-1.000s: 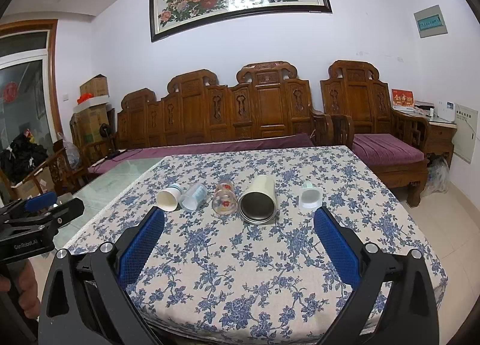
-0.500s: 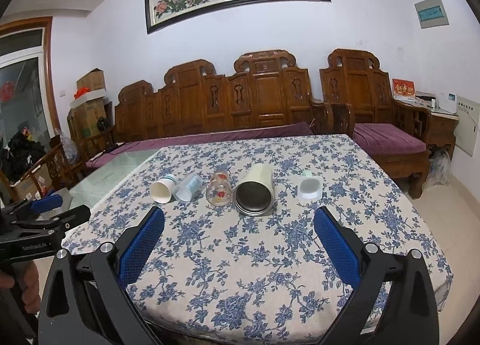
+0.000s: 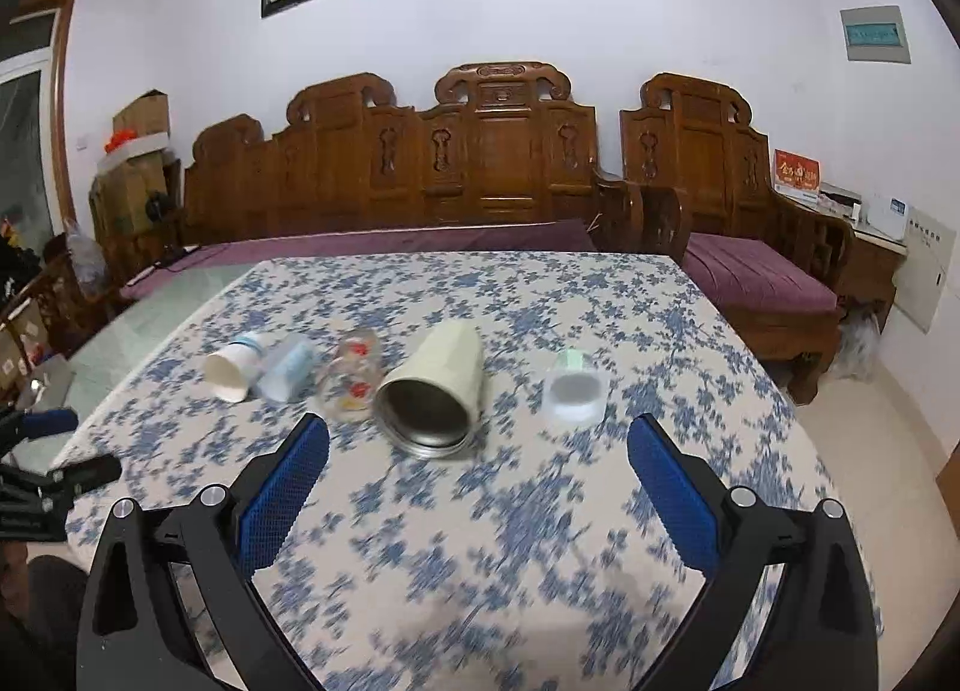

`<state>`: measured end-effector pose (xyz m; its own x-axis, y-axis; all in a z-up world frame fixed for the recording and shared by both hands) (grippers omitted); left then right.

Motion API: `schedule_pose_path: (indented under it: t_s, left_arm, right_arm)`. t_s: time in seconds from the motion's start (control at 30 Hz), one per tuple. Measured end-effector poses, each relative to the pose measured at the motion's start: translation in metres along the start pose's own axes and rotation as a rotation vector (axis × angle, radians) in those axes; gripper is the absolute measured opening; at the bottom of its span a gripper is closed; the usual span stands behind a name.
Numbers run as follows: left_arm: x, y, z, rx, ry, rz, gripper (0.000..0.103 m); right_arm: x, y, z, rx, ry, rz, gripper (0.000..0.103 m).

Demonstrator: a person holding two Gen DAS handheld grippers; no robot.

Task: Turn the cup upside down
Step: 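Move the right tool to the green-labelled cup and close around it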

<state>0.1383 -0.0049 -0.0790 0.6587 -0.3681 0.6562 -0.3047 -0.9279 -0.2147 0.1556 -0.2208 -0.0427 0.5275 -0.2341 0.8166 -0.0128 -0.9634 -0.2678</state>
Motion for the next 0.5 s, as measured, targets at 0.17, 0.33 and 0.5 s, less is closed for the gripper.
schedule_pose_path:
  t_s: [0.17,0.33,0.5]
  left_arm:
    - [0.009,-0.002,0.032,-0.039,-0.033,0.041,0.089]
    - [0.02,-0.003,0.061,-0.077,-0.047,0.044,0.089]
    - [0.031,0.001,0.087,-0.141,-0.046,0.039,0.089]
  right_arm:
    - [0.022,0.01,0.034,-0.013,-0.034,-0.021,0.1]
    - [0.043,0.022,0.079,-0.043,-0.088,-0.046,0.1]
    - [0.059,0.041,0.129,-0.07,-0.193,-0.015,0.088]
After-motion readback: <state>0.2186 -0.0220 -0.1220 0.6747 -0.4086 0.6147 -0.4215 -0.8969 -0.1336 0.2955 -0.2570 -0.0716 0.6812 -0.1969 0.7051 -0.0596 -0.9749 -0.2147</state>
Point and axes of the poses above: each gripper's, at about its wrist camera, not at the fingertips, and z roughly the way its jaws point, y to its right, x to its top, the point moved 1 cm from there along z, roughly the way its jaws point, and after that the axes turned 15 degrees about z, right-handed, at the moved point
